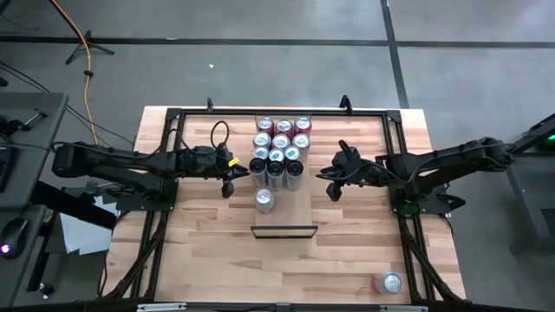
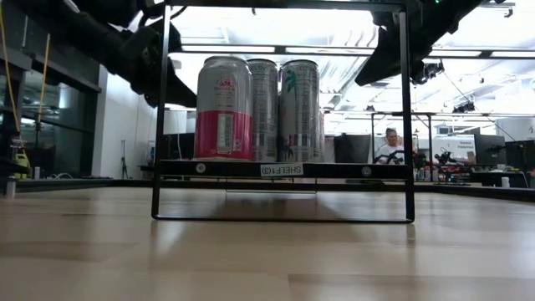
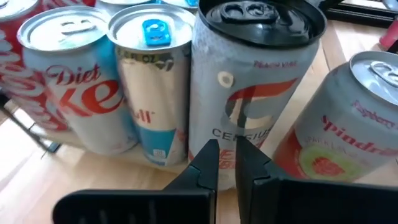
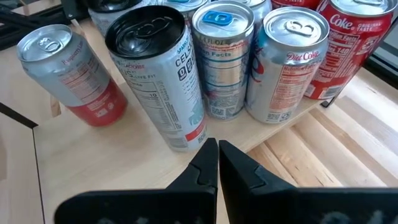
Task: Place canned beverage on shelf
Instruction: Put the white pink soda can on the shelf aligned with the other white pink soda cans, then put the pink soda can on the shelf aligned with the other pink white soda can
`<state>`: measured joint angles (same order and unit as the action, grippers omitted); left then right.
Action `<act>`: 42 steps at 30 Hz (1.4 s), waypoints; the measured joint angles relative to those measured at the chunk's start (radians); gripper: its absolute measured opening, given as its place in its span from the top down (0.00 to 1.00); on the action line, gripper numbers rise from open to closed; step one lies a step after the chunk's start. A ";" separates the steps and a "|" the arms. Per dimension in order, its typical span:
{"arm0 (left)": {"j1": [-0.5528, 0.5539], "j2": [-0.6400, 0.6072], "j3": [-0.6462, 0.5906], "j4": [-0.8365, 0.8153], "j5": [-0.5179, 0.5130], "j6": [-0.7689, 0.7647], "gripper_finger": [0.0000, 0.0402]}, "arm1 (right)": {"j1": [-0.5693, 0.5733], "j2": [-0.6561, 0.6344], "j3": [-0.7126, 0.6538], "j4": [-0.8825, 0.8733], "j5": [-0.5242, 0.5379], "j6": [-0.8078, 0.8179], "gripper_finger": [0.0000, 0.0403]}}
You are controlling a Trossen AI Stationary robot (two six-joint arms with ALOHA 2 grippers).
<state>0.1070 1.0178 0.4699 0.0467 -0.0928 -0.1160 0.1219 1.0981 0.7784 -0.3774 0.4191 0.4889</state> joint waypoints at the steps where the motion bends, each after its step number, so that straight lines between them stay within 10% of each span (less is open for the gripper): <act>1: 0.000 0.015 0.000 0.021 0.001 0.005 1.00 | 0.000 0.000 0.000 0.000 -0.001 0.000 1.00; 14: 0.000 0.111 0.001 0.102 0.014 -0.013 1.00 | 0.000 0.000 0.000 0.000 -0.030 0.000 1.00; 30: -0.034 -0.303 0.061 -0.149 0.144 -0.135 1.00 | 0.000 -0.024 0.000 0.136 -0.162 0.009 1.00; 42: -0.039 -0.317 0.075 -0.156 0.135 -0.118 1.00 | 0.000 -0.027 0.000 0.215 -0.161 -0.018 1.00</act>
<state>0.0682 0.7009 0.5449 -0.1094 0.0426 -0.2338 0.1223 1.0710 0.7780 -0.1620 0.2578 0.4707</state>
